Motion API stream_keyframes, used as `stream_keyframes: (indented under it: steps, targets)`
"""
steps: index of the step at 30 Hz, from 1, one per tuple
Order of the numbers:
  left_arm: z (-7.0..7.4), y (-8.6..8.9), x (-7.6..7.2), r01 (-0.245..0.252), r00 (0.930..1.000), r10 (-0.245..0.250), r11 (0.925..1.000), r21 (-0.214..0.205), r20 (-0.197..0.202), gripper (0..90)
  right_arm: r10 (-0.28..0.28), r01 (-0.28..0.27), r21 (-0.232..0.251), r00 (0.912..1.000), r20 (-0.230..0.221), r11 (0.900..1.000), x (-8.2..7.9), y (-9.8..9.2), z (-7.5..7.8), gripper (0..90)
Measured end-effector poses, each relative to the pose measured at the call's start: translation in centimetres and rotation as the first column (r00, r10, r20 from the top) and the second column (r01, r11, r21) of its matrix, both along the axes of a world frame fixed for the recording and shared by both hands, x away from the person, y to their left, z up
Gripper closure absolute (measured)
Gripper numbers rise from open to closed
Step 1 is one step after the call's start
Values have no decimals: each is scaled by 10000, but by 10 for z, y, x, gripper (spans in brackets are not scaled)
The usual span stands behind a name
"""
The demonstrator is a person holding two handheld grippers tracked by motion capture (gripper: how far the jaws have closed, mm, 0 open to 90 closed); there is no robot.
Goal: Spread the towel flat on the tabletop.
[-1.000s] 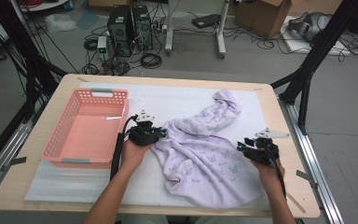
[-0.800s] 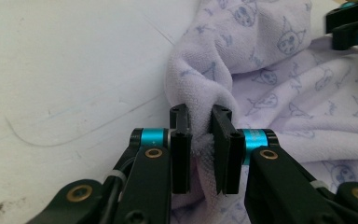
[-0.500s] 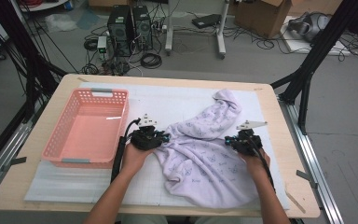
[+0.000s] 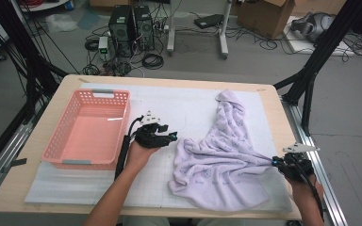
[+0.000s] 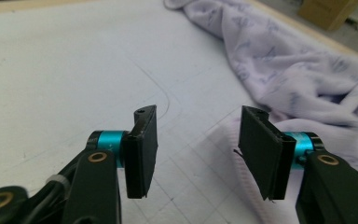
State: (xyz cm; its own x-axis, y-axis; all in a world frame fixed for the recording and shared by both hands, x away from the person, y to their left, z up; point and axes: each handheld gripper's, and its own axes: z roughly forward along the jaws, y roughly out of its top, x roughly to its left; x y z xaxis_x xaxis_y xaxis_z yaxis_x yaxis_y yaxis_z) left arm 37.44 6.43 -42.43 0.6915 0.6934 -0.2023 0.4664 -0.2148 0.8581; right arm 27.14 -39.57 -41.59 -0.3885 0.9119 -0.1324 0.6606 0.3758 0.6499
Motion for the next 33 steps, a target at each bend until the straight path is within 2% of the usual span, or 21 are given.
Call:
stream_keyframes:
  steps: [3,4,6,8,10,13,16,18,21,23,27,29,30,31,32,33]
  targets:
    - [0,-11,9,174,9997,-176,9998,-110,-179,526,40,-40,-12,9986,534,10000,-3,2,1,748]
    - [0,-16,12,206,9996,-207,9998,-79,-207,543,26,-40,193,9975,704,9998,-2,2,2,739]
    - [1,-25,19,290,9994,-284,9990,326,-178,585,-37,-14,494,9947,1025,9988,-1,2,4,720]
    - [0,-36,26,115,9999,-109,9967,807,-70,670,-78,-17,818,9932,1164,9966,2,4,5,708]
    - [-2,-47,33,186,9997,-172,9953,948,-156,698,-55,-72,1014,9922,1245,9948,4,7,3,701]
    - [-2,-69,42,589,9974,-543,9930,1023,-473,699,83,-219,1082,9922,1246,9939,7,11,-1,699]
    - [-2,-87,48,970,9932,-911,9919,824,-728,665,142,-271,1097,9931,1166,9936,7,11,-4,701]
    - [-4,-102,54,1299,9883,-1193,9849,1145,-953,628,99,-228,1129,9935,1137,9933,7,9,-6,700]
    - [-6,-118,59,1373,9850,-1232,9837,1162,-1210,574,82,-227,1222,9930,1181,9922,6,7,-6,701]
    - [-10,-128,60,1533,9821,-1354,9785,1380,-1312,545,61,-214,1267,9928,1199,9917,5,6,-6,701]
    - [-16,-148,56,2098,9721,-1843,9597,1872,-1449,505,51,-220,1366,9924,1226,9904,5,6,-6,701]
    - [-17,-152,54,2101,9747,-1872,9541,2135,-1225,488,97,-262,1337,9924,1224,9907,4,7,-6,700]
    - [-17,-153,54,2097,9749,-1872,9537,2156,-1203,489,101,-265,1336,9925,1219,9907,4,7,-7,701]
    - [-17,-153,54,2075,9754,-1847,9538,2175,-1205,498,107,-275,1350,9923,1233,9905,4,7,-6,701]
    - [-16,-153,53,2099,9756,-1877,9499,2317,-1143,519,103,-274,1361,9922,1244,9903,4,7,-6,701]
    - [-14,-153,51,2340,9716,-2149,9357,2640,-993,578,105,-279,1386,9921,1250,9900,4,8,-6,700]
